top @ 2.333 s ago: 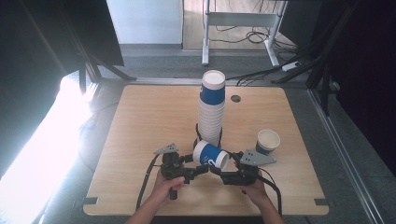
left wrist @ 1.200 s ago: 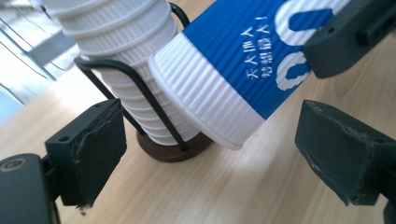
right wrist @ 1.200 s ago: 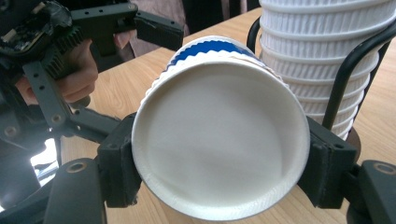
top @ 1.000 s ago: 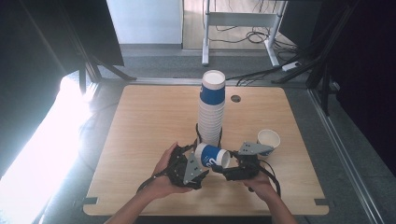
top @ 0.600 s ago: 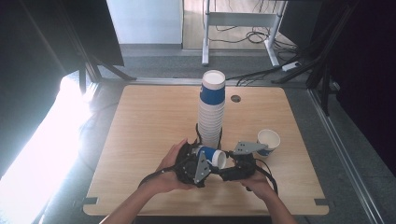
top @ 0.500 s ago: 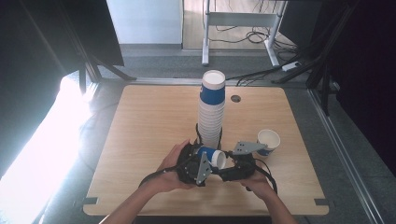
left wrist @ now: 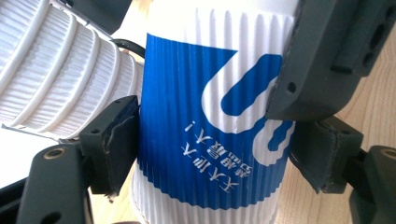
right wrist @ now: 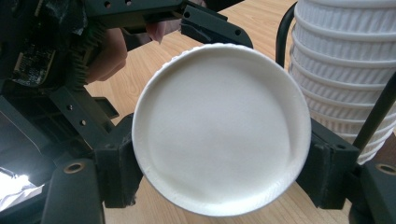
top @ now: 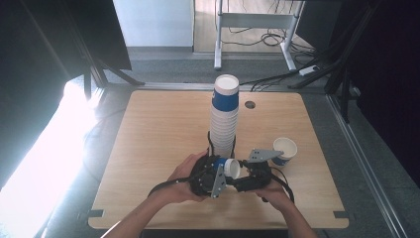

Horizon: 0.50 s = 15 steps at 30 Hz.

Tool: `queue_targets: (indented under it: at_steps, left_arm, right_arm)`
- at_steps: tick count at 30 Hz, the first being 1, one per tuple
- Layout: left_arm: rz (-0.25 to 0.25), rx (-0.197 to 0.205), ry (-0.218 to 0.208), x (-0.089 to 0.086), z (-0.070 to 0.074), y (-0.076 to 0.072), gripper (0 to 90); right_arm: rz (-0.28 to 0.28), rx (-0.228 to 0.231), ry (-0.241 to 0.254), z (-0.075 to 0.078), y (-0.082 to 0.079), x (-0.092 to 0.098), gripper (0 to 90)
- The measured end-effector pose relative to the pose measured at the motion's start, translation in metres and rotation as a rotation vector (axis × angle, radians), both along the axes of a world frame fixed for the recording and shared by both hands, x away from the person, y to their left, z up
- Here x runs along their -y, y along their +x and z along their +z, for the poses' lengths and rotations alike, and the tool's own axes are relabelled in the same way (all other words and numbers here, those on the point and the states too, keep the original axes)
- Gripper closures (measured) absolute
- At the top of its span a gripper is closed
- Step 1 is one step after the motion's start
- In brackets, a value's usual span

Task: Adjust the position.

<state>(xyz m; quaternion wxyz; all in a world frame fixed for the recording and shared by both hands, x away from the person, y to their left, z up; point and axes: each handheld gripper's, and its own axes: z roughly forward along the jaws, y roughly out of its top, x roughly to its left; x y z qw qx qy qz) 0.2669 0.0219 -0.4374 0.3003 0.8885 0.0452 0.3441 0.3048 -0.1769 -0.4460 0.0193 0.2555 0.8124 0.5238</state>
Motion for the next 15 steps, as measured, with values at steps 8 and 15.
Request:
queue_targets:
  at_steps: [8,15]
  left_arm:
    - [-0.019,0.006,0.021,-0.003,0.002,0.0,22.9]
    - [-0.03,0.033,0.086,-0.006,0.0,-0.001,22.9]
  right_arm:
    - [0.006,-0.005,0.009,0.002,0.0,0.002,24.1]
    - [0.023,0.002,-0.027,0.011,0.001,0.01,20.9]
